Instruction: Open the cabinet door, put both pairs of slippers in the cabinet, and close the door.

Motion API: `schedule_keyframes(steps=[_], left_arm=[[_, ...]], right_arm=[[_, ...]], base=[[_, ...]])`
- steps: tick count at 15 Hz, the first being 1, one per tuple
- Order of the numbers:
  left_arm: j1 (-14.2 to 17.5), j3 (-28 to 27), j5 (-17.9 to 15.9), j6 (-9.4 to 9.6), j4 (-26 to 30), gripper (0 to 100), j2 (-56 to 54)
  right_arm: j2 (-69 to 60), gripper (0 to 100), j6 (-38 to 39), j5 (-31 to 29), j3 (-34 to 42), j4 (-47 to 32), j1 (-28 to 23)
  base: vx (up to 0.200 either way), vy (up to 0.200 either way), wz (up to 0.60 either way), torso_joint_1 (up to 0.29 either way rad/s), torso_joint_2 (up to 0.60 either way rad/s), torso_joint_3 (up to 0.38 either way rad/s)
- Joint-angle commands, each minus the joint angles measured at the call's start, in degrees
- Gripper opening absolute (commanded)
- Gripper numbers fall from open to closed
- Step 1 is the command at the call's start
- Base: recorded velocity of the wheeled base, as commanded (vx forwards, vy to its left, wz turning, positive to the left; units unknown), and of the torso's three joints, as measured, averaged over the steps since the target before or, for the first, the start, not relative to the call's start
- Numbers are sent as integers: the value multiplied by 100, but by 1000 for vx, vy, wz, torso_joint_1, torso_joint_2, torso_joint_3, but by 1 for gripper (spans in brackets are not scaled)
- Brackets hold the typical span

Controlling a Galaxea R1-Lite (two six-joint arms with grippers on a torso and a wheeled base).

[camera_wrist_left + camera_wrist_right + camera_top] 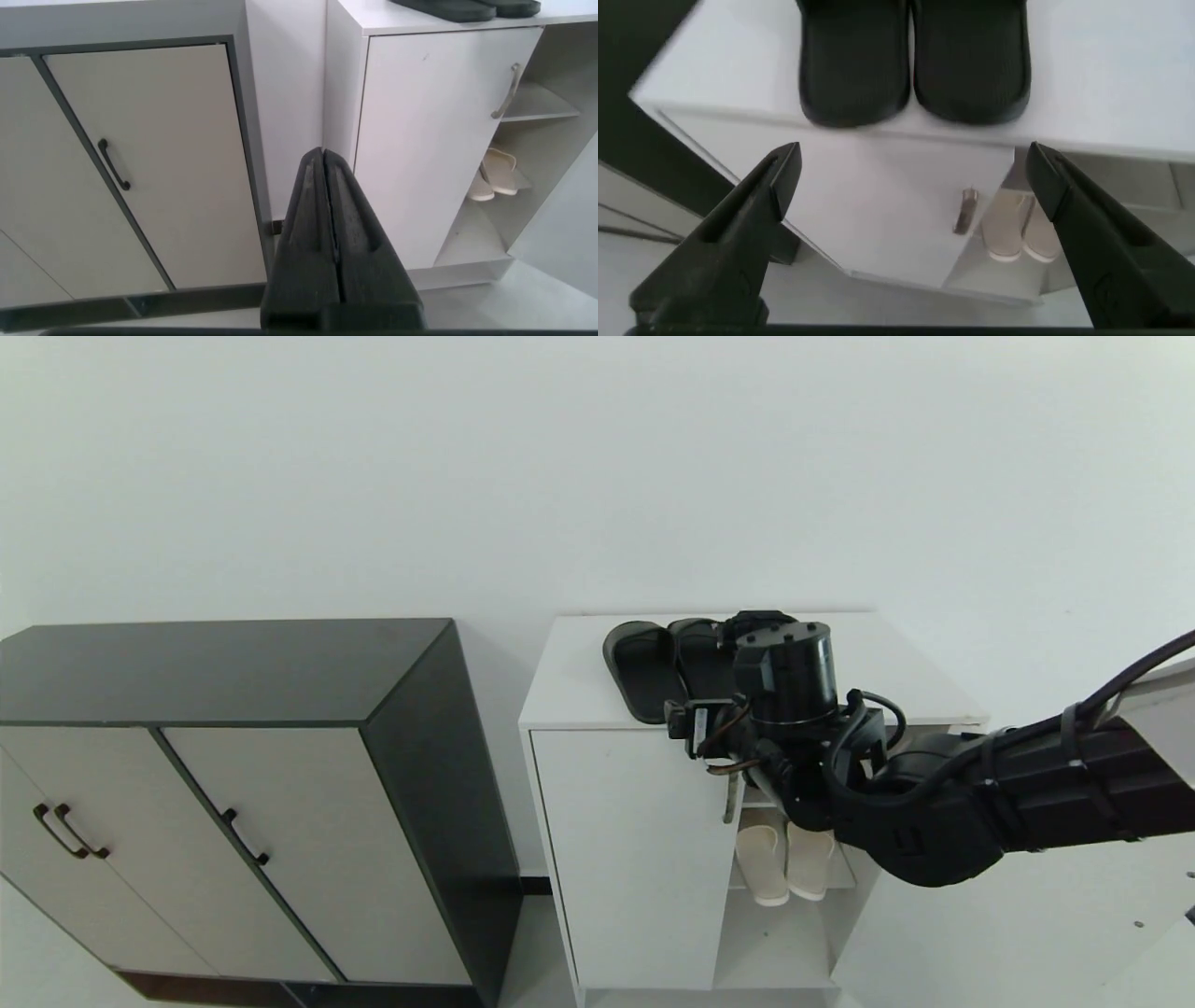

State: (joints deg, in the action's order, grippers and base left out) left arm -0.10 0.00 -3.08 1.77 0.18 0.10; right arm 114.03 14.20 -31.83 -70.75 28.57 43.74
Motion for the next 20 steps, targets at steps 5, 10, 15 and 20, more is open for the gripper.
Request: schedule_keyframes(steps=[5,10,15,20], left_arm=[[1,0,1,-10,-1,0,-1],[1,0,1,-10,-1,0,-1],[1,0,1,-10,-1,0,8],[1,0,1,-10,-1,0,-1]], right_arm=[[128,100,4,-16,-149,87,-32],[383,100,-67,-7,-263,254,-32],[743,100,-260,72,-536,254,-76],[937,100,-339,485,-773,245,-269]], base=[[80,0,0,1,2,2],[200,0,0,6,-4,1],[200,0,0,-1,1,0],[40,0,0,0,0,0]])
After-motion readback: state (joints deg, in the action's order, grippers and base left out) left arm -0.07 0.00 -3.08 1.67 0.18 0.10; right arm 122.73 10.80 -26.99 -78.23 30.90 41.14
